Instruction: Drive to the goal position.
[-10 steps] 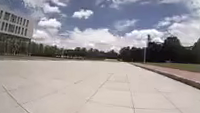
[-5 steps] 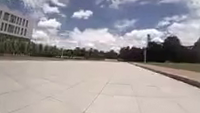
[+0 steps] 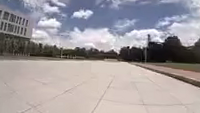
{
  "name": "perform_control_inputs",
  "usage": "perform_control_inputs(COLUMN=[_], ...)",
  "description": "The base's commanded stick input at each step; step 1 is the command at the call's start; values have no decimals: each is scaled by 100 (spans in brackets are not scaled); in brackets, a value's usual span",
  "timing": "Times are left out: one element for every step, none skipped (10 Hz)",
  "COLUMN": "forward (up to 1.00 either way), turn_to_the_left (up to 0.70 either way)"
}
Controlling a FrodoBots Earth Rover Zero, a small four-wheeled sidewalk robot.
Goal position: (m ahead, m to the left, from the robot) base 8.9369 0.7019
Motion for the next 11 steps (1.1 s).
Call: perform_control_inputs(forward=[70, 70, 70, 70, 70, 70, 70, 70, 70, 70, 70], turn_to_the_left=[0, 0, 0, 0, 0, 0, 0, 0, 0, 0, 0])
